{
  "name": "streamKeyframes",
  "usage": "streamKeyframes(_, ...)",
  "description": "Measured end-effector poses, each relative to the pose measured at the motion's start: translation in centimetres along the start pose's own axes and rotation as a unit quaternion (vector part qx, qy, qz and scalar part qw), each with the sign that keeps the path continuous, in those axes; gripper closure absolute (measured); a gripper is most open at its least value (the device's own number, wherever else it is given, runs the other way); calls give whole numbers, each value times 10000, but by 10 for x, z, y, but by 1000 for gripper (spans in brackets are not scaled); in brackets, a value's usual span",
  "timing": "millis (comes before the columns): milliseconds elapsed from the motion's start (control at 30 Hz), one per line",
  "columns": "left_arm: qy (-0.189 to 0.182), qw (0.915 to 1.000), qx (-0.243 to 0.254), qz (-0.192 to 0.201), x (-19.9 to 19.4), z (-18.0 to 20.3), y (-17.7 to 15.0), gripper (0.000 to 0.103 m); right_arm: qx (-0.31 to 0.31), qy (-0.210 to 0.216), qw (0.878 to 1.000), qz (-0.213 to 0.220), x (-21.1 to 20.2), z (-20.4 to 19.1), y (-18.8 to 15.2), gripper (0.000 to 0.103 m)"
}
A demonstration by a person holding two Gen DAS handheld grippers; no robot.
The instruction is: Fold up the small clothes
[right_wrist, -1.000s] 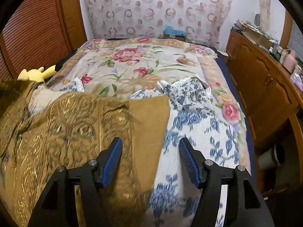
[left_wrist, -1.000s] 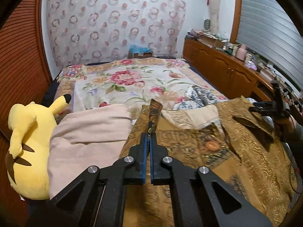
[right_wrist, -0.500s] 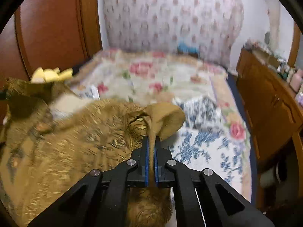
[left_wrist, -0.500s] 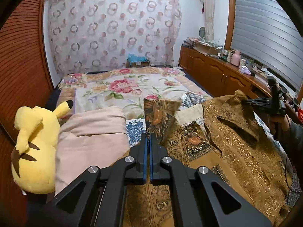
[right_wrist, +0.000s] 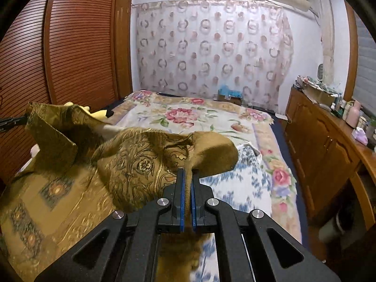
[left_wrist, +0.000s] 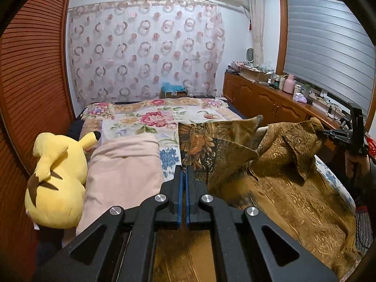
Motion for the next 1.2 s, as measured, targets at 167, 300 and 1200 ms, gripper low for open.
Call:
streamKeyframes(167, -140, 9998, -122, 78, -18, 13, -18, 101, 88, 53, 9999, -25, -27, -10, -26, 99)
streamKeyframes(300, -103, 9999, -68, 111, -22, 18, -18, 101, 48, 66, 10000, -19, -41, -13, -39, 99)
streamKeyframes(1200, 343, 9966, -752, 6, -101, -17, -99, 101, 11, 42, 9984, -569, -129, -22, -96, 99)
Point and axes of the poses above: each gripper's, at about its wrist camera, not at the fingertips, and x roughly the way its jaws point, z to its right, y to its top, the point moved 1 cm from there along x, roughly the way its jaws point, and after that the axes turned 13 degrees about x, right-handed, at the moved point
